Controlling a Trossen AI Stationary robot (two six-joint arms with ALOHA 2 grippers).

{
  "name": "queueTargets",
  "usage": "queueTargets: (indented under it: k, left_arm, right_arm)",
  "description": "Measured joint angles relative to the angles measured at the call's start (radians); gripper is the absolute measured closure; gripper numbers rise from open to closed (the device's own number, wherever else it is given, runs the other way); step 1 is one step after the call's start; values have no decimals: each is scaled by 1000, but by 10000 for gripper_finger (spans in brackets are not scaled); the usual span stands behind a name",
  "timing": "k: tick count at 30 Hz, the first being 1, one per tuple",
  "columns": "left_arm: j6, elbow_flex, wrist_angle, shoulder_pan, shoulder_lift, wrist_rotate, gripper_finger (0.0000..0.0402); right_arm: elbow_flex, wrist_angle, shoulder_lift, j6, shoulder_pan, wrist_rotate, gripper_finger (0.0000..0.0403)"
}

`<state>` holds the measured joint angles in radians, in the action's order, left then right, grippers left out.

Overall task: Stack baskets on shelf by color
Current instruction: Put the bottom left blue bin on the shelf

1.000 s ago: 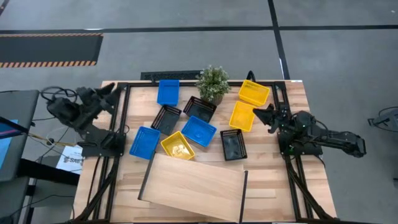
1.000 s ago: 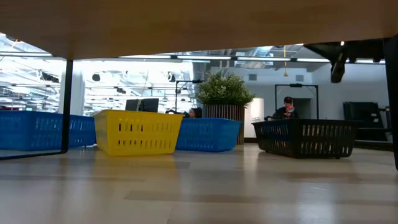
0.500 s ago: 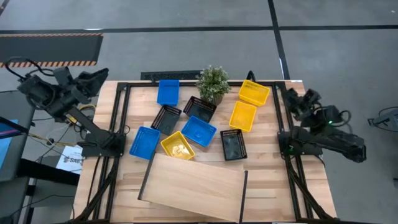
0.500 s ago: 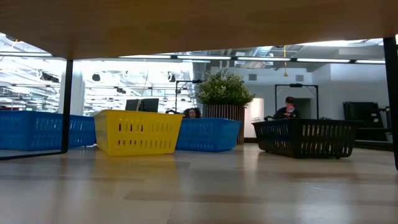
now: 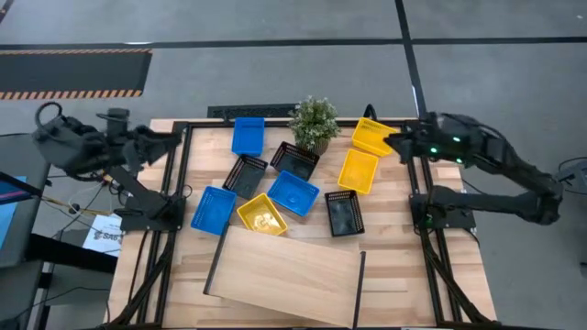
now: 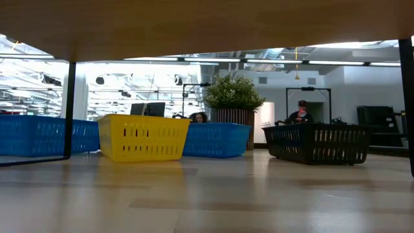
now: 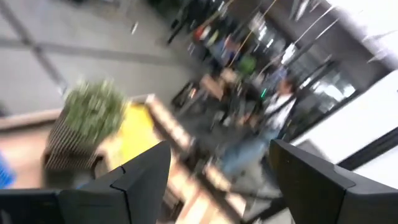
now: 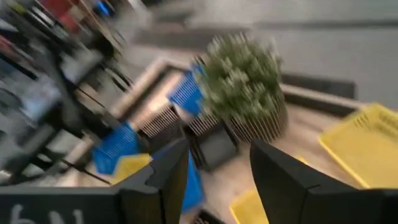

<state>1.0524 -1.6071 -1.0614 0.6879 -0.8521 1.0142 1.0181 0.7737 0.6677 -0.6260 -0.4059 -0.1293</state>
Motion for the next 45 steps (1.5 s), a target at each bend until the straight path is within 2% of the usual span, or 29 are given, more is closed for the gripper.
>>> queueTargets:
  k: [3, 8, 10, 13, 15, 17, 20, 23, 27, 29, 32, 36, 39, 45]
  left_arm:
    - [147, -42, -182, -56, -30, -136, 136]
    - [294, -55, -408, -164, -71, -362, 136]
    - [300, -54, -477, -209, -99, -438, 136]
    - [211, -54, -510, -291, -151, -474, 136]
    - [140, -49, -483, -353, -188, -480, 136]
    - [71, -41, -421, -417, -224, -537, 136]
    - [-46, -40, -292, -498, -284, -713, 136]
    - [-167, -39, -114, -533, -347, -907, 136]
    - [-451, -39, 202, -554, -427, -1106, 136]
    - [-605, -39, 378, -554, -463, -1154, 136]
    - [-776, -39, 578, -555, -511, -1148, 136]
    - [-812, -39, 711, -560, -559, -1200, 136]
    - [-746, -39, 682, -578, -577, -1247, 136]
    - [-672, -38, 357, -713, -512, -1210, 136]
  right_arm:
    - [44, 86, 89, -35, 0, 1, 208]
    - [79, 252, 210, -140, 0, 26, 218]
    - [77, 317, 243, -191, 0, 44, 221]
    - [78, 402, 261, -242, 16, 52, 223]
    - [78, 434, 268, -264, 34, 52, 222]
    - [78, 443, 264, -264, 53, 52, 221]
    - [78, 445, 249, -247, 74, 52, 222]
    - [78, 447, 228, -214, 79, 52, 225]
    - [78, 446, 212, -178, 86, 51, 227]
    - [78, 446, 205, -156, 86, 51, 226]
    - [78, 445, 192, -129, 85, 51, 226]
    - [78, 445, 181, -124, 85, 51, 228]
    - [78, 446, 180, -123, 88, 51, 231]
    - [78, 446, 181, -125, 119, 51, 232]
